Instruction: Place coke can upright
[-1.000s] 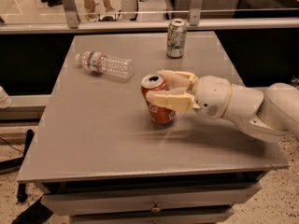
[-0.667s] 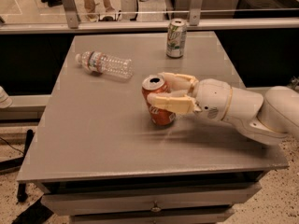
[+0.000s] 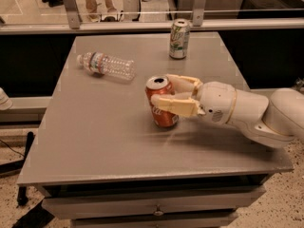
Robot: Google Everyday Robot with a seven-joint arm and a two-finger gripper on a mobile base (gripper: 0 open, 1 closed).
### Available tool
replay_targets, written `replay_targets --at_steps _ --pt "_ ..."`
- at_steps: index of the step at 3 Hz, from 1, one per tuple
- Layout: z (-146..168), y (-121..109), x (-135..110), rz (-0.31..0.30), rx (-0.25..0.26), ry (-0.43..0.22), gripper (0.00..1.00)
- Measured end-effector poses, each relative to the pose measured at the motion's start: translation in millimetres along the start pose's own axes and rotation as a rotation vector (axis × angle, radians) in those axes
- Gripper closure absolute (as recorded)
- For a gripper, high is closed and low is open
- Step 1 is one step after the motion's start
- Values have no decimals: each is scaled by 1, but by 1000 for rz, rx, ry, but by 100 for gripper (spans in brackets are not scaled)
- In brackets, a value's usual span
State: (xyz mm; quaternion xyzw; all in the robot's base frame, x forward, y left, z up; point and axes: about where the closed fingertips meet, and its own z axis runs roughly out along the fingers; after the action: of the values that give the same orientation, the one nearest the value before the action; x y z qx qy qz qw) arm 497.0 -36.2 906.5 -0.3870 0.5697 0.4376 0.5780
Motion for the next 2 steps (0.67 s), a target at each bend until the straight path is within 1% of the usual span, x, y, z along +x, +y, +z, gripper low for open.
replay_targets --at_steps 1,2 --pt "0 0 0 0 0 0 12" --pt "-15 -2 12 7 15 40 0"
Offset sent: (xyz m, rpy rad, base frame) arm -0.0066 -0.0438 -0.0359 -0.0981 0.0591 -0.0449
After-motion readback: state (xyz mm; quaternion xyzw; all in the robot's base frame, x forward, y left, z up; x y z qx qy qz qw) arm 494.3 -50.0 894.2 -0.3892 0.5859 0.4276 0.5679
